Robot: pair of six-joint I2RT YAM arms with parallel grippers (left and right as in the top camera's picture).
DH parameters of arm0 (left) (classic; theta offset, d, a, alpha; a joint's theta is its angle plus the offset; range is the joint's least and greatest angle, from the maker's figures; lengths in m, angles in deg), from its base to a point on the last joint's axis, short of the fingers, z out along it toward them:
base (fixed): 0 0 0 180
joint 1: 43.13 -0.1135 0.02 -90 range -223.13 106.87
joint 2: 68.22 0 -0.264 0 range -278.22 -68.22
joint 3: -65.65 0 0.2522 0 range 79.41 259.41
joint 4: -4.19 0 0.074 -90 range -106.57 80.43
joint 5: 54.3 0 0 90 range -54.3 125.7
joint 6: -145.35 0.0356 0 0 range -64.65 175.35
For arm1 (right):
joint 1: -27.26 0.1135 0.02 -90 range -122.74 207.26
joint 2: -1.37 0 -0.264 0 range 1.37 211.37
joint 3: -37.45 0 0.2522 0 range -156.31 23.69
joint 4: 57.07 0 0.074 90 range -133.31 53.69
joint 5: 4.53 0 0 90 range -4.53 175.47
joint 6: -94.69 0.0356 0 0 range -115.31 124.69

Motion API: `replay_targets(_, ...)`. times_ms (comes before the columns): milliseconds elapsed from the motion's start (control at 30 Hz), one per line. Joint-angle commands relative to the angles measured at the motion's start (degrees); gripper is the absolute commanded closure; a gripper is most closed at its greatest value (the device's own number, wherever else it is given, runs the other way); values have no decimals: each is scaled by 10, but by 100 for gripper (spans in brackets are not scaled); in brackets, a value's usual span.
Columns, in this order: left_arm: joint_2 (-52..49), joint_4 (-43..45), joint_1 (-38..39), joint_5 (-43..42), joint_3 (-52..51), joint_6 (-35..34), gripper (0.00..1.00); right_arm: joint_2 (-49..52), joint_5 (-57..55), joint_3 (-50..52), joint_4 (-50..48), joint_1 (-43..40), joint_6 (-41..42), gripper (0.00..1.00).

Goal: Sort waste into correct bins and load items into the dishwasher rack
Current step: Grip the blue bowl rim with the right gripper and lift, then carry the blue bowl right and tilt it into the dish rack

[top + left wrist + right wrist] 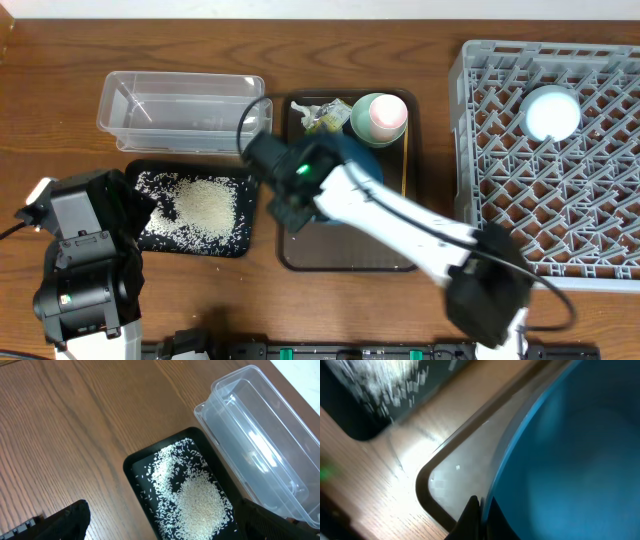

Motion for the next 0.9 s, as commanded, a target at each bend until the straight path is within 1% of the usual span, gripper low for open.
replay_targets(0, 0, -1, -2, 4, 7, -1, 6, -109, -5, -32, 5, -75, 22, 99)
replay_targets(133, 0, -1, -2, 4, 7, -1, 6, -202, 72, -32, 21, -197, 20, 99)
replay_targets(267, 0, -1, -2, 4, 7, -1, 6, -272, 214, -32, 51, -367, -16, 99)
replay_targets(400, 0, -1, -2, 4, 7, -1, 6, -293, 368, -30, 106, -543, -69, 99)
replay_targets(533, 0, -1, -2, 4, 7, -1, 6, -290, 486, -3, 152, -676, -137, 99)
replay_targets(700, 0, -1, -2, 4, 7, -1, 6, -287, 634, 81, 137, -778, -186, 99)
replay_targets(767, 0, -1, -2, 4, 7, -1, 6, -285, 722, 125, 112, -808, -221, 99)
replay_targets(867, 0, -1, -2, 4, 7, -1, 6, -282, 797, 175, 67, -838, -224, 99)
